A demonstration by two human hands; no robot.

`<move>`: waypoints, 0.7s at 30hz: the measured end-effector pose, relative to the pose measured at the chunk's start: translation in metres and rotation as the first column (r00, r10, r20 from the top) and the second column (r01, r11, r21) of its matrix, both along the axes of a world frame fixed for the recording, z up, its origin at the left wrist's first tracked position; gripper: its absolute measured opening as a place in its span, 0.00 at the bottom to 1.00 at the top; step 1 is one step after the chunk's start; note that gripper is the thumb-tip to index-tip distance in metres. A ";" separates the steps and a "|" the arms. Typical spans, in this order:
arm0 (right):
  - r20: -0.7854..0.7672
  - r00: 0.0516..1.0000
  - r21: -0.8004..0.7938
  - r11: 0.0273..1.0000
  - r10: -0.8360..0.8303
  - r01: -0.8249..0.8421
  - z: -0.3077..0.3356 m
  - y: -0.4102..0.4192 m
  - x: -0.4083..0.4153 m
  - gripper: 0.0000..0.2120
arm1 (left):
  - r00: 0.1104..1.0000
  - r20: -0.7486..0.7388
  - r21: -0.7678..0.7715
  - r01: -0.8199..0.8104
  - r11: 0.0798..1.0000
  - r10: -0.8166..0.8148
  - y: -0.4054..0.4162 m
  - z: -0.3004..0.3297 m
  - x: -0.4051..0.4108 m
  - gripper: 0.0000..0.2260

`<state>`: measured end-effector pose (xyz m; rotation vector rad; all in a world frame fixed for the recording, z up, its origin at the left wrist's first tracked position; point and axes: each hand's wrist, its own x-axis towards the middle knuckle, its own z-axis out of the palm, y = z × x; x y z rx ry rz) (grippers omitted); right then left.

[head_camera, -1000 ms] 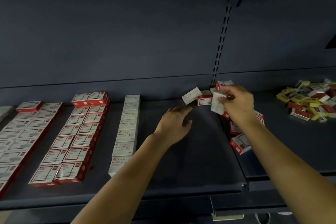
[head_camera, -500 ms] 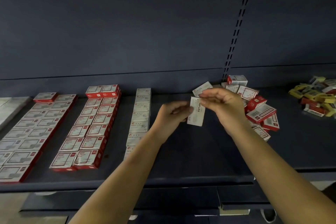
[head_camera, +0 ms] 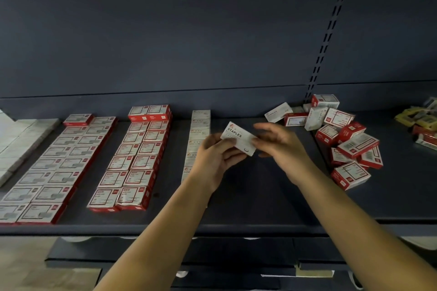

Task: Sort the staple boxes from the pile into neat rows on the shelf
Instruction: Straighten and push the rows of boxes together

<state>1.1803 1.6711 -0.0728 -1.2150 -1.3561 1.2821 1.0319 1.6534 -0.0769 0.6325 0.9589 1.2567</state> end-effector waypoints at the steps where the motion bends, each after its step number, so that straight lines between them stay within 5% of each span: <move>1: -0.002 1.000 -0.002 1.000 -0.004 0.004 -0.001 0.000 0.000 0.15 | 0.999 0.036 -0.001 -0.007 1.000 0.007 -0.001 -0.001 -0.001 0.05; 11: -0.123 0.990 -0.014 0.998 -0.069 0.068 0.003 -0.004 -0.002 0.13 | 0.984 0.179 -0.021 -0.010 1.000 0.014 -0.009 -0.004 0.001 0.08; 15: -0.156 0.983 -0.031 0.995 -0.096 0.093 0.003 -0.006 -0.005 0.10 | 0.993 0.084 0.005 -0.085 0.996 0.084 -0.014 -0.007 -0.004 0.09; 17: -0.127 0.987 -0.033 0.995 -0.100 0.096 0.002 -0.007 -0.009 0.07 | 0.981 -0.116 0.087 -0.143 0.986 0.153 -0.015 -0.013 -0.014 0.15; 19: -0.085 0.993 -0.034 0.996 -0.085 0.083 0.001 -0.008 -0.017 0.07 | 0.815 -0.529 0.290 -0.090 0.953 0.238 -0.015 -0.022 -0.029 0.19; 21: -0.051 0.997 -0.036 0.997 -0.066 0.064 0.000 -0.009 -0.027 0.08 | 0.486 -0.787 0.486 0.113 0.866 0.379 -0.016 -0.027 -0.045 0.19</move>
